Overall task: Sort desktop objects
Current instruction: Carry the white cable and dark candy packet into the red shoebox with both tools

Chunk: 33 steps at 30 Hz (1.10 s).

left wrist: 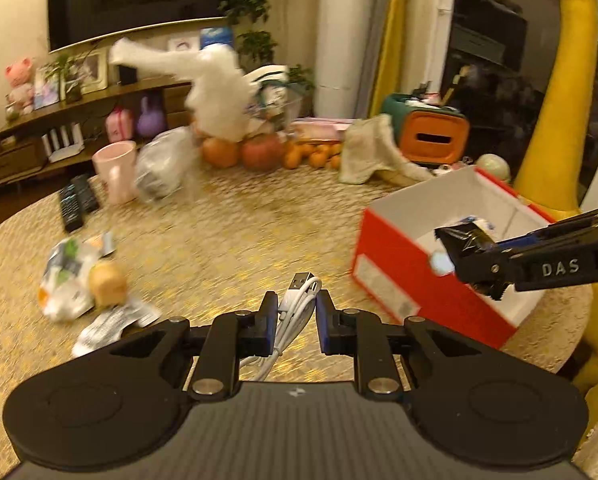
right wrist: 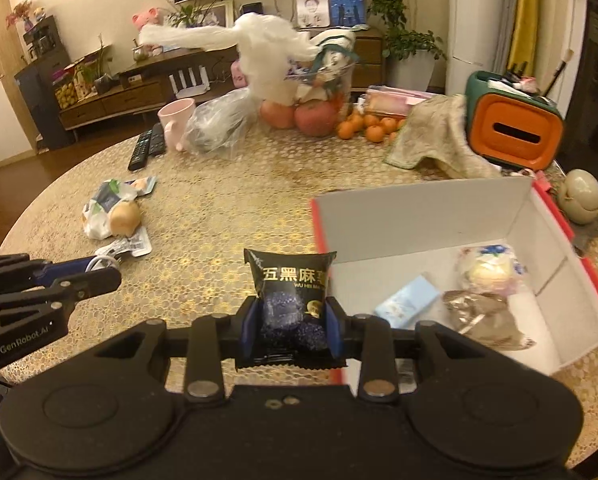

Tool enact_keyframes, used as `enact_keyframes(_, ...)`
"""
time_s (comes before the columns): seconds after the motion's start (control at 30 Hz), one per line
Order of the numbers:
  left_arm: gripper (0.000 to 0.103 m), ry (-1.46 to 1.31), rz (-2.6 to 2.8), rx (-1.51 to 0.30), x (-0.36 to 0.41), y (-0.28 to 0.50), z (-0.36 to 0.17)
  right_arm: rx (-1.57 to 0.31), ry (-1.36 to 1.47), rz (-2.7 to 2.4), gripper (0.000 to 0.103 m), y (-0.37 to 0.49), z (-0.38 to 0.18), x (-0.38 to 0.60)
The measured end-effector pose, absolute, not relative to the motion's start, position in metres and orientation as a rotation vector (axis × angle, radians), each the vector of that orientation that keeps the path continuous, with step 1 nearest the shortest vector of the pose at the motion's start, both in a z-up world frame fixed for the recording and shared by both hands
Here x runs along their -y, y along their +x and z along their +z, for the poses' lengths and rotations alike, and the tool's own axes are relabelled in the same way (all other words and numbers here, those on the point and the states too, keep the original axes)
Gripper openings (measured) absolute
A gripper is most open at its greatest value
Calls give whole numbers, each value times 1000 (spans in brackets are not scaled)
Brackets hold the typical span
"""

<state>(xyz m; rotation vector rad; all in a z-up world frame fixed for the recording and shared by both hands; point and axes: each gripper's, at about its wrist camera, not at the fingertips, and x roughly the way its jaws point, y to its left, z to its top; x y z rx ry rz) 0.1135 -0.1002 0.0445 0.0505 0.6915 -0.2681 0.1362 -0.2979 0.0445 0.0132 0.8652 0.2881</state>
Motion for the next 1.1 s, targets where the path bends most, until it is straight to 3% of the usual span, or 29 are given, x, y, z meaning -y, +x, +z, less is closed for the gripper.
enact_keyframes(0.63,18,207,-472,-680,238,150,51,-863,73,132,33,145,31,404)
enact_keyframes(1.1,18,254,-527,-781,296,202,16,-909,87,19,33,172,2,455)
